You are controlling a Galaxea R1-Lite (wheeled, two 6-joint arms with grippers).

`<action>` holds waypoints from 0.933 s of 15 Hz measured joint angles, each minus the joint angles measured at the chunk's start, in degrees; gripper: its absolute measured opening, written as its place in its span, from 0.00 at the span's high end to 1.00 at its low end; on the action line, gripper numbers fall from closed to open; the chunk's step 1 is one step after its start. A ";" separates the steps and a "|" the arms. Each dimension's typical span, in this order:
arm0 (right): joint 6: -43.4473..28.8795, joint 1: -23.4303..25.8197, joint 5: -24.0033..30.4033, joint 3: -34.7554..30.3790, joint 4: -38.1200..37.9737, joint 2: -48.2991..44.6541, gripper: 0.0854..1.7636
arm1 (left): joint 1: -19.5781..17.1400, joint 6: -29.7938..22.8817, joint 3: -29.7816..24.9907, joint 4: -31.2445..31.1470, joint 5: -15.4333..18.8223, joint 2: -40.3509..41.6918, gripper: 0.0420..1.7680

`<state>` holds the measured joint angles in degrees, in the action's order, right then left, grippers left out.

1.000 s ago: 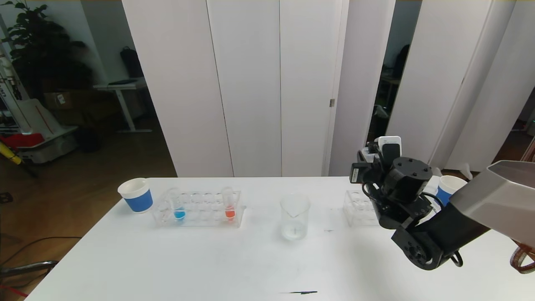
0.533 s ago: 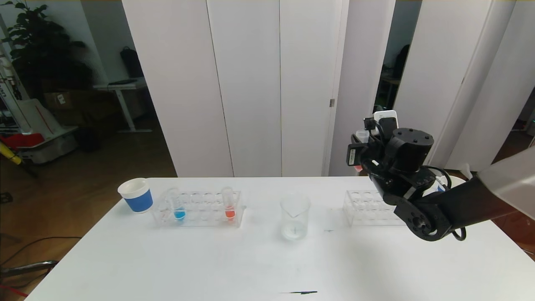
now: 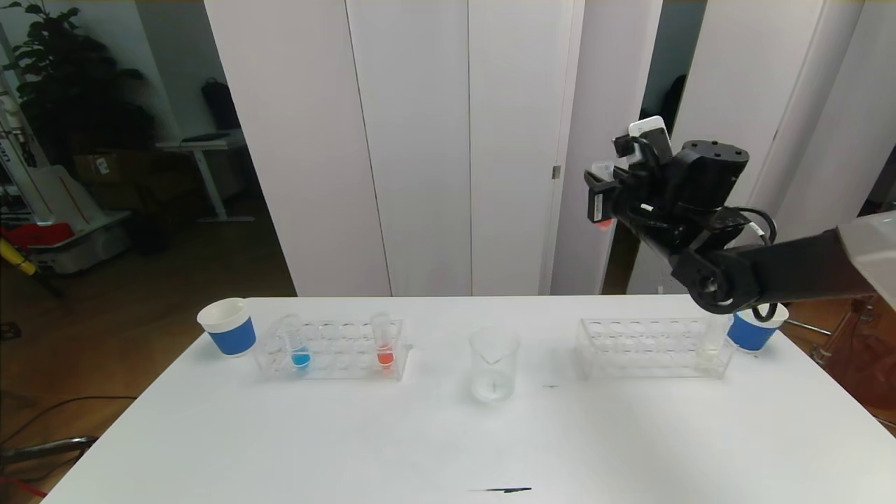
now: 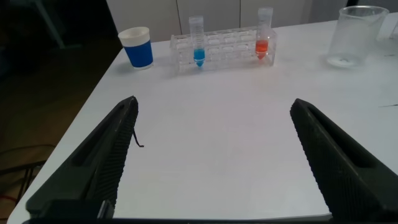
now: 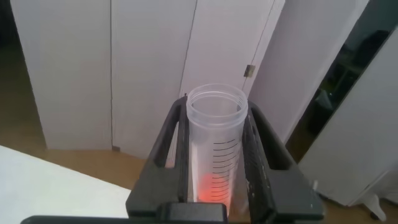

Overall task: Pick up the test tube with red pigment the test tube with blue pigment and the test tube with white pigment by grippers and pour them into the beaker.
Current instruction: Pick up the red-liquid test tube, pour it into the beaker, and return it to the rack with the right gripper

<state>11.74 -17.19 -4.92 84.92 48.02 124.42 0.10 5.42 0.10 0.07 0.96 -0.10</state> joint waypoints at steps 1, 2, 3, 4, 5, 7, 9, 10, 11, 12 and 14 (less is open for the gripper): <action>1.95 0.73 1.32 3.52 -0.01 1.30 0.70 | 0.00 0.00 0.00 0.00 0.00 0.00 0.01; 3.39 1.27 2.61 7.17 -0.39 2.65 0.70 | 0.00 0.00 0.00 0.00 0.00 0.00 0.01; 4.63 1.73 3.89 10.95 -0.95 4.08 0.70 | 0.00 0.00 0.00 0.00 0.00 0.00 0.01; 5.97 2.01 4.92 14.45 -2.00 5.55 0.70 | 0.00 0.00 0.00 0.00 0.00 0.00 0.01; 6.83 2.17 5.55 17.75 -3.40 7.08 0.70 | 0.00 0.00 0.00 0.00 0.00 0.00 0.01; 7.35 2.00 6.05 23.30 -4.08 10.01 0.70 | 0.00 0.00 0.00 0.00 -0.02 0.00 0.01; 7.61 1.60 10.62 27.01 -4.50 12.68 0.70 | 0.00 0.00 0.00 0.00 0.00 0.00 0.01; 8.22 1.51 13.65 27.65 -4.74 13.51 0.70 | 0.00 0.00 0.00 0.00 0.00 0.00 0.01; 8.74 1.43 16.12 28.04 -4.97 14.17 0.70 | 0.00 0.00 0.00 0.00 0.00 0.00 0.01; 8.84 1.40 18.72 28.20 -5.08 14.62 0.70 | 0.00 0.00 0.00 0.00 0.00 0.00 0.01; 8.63 1.60 25.26 28.31 -5.06 15.34 0.70 | 0.00 0.00 0.00 0.00 0.00 0.00 0.01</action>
<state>20.37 -15.59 20.33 113.23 42.96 139.75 0.10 5.42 0.10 0.07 0.96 -0.10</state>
